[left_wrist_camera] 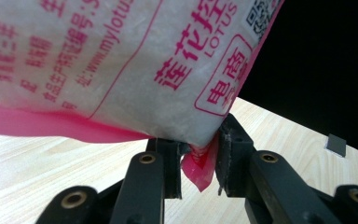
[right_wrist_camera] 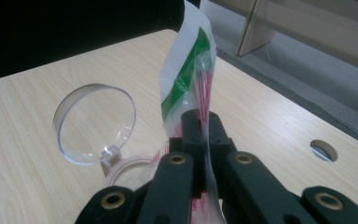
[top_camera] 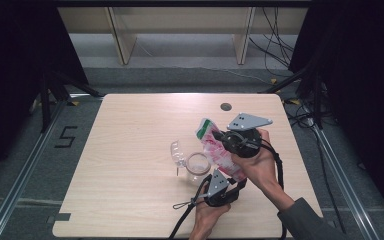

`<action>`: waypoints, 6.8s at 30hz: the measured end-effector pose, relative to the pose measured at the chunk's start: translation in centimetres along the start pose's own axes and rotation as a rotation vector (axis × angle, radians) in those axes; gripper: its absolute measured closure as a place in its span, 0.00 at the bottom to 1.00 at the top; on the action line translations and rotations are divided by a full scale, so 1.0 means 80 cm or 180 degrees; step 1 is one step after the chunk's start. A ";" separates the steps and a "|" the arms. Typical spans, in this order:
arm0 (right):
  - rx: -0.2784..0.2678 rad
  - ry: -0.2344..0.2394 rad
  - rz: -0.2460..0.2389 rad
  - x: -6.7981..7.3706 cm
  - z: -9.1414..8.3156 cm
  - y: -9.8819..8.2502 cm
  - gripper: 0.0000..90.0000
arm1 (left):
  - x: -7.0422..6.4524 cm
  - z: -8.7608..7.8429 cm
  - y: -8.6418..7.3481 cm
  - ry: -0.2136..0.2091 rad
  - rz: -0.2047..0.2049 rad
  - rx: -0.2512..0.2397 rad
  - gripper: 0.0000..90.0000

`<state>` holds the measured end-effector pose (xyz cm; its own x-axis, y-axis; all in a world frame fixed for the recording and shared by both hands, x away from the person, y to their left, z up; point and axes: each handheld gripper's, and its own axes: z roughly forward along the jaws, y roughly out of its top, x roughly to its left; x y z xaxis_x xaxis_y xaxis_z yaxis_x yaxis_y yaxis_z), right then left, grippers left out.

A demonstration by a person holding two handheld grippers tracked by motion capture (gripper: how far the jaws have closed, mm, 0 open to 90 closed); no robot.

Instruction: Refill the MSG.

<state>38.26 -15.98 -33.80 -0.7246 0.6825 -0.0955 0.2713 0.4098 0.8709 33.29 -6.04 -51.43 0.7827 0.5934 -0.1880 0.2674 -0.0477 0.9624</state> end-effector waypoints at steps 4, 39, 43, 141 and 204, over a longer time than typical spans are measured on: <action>0.0033 0.0038 -0.0017 0.002 0.005 0.003 1.00 | 0.000 -0.002 0.000 -0.0010 0.0008 -0.0013 0.82; 0.0190 0.0040 -0.0095 0.016 0.028 0.012 1.00 | 0.007 -0.003 0.003 -0.0053 -0.0001 -0.0054 0.82; 0.0179 0.0028 -0.0078 0.016 0.030 0.012 1.00 | 0.007 -0.003 0.002 -0.0058 -0.0019 -0.0058 0.82; 0.0251 0.0078 -0.0293 0.028 0.043 0.015 1.00 | 0.003 -0.004 0.006 -0.0068 -0.0020 -0.0124 0.82; 0.0221 0.0080 -0.0312 0.031 0.051 0.016 1.00 | 0.003 -0.006 0.008 -0.0070 -0.0014 -0.0133 0.82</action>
<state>39.41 -11.34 -34.88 -0.7652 0.6221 -0.1657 0.2410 0.5155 0.8223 33.37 -5.54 -50.76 0.7938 0.5758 -0.1961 0.2475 -0.0111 0.9688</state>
